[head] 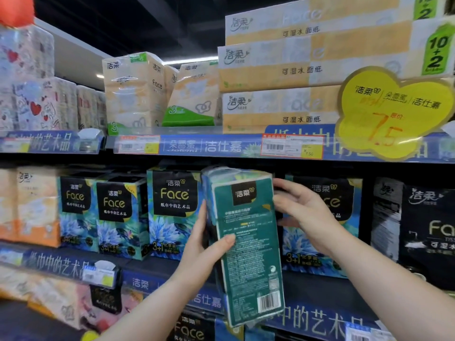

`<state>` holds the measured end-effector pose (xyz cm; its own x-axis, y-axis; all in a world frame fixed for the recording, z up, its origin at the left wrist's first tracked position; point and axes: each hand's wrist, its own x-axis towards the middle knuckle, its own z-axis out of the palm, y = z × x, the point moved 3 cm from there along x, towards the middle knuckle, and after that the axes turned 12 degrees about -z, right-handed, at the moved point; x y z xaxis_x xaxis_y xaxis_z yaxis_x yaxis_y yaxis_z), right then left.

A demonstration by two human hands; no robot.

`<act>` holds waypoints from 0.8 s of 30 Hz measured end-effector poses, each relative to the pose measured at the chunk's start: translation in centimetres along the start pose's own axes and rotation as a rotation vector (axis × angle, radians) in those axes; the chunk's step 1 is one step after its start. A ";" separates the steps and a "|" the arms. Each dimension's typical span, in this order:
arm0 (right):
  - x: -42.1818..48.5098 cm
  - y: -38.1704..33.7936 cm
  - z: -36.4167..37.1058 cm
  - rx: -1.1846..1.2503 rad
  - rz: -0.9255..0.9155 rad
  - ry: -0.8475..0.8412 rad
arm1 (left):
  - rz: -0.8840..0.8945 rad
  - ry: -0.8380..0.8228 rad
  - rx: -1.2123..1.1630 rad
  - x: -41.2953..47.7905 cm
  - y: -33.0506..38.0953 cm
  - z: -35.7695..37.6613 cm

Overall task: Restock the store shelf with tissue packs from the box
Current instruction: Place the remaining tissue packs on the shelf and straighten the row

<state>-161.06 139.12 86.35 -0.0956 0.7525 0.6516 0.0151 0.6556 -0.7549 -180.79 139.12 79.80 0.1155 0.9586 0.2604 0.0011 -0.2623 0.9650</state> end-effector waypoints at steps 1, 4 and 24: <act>0.2 0.2 0.0 -0.010 0.029 0.006 | -0.009 -0.002 -0.032 0.3 -0.1 -0.2; 0.3 1.6 -0.2 -0.008 0.122 0.032 | -0.060 -0.045 -0.081 1.0 0.3 -0.4; -0.3 6.2 -0.8 -0.081 0.213 0.162 | 0.078 0.272 0.179 2.0 1.1 -3.7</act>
<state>-160.16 143.01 81.59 0.0787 0.8698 0.4871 0.0983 0.4794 -0.8721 -184.22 141.16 81.55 -0.1476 0.9230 0.3553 0.1803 -0.3281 0.9273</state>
